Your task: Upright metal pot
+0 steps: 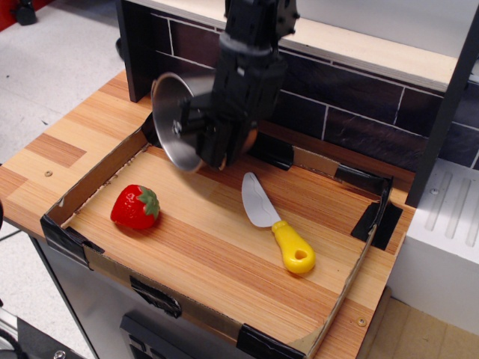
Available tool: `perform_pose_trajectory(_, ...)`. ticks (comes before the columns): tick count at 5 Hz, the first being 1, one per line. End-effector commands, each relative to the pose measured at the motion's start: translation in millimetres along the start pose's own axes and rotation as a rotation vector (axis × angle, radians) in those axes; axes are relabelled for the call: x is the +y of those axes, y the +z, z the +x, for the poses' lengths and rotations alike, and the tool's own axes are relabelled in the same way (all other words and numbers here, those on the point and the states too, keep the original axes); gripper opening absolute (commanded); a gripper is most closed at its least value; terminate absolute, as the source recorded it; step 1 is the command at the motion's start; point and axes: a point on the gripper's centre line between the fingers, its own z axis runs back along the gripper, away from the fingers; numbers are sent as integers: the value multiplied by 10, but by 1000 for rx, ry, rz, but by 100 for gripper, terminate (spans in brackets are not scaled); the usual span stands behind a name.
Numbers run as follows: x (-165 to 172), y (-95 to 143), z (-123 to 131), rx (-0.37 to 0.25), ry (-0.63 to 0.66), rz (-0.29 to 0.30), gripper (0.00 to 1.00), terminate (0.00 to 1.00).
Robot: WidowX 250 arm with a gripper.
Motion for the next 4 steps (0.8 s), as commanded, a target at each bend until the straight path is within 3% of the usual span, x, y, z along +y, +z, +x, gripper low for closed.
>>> perform_pose_trajectory(1, -60, 263, -49, 122, 137, -202, 0, 0)
perform_pose_trajectory(3, -196, 151, -99, 187, 150, -310, 0, 0)
perform_pose_trajectory(4, -240, 57, -91, 180, 158, -385, 0, 0)
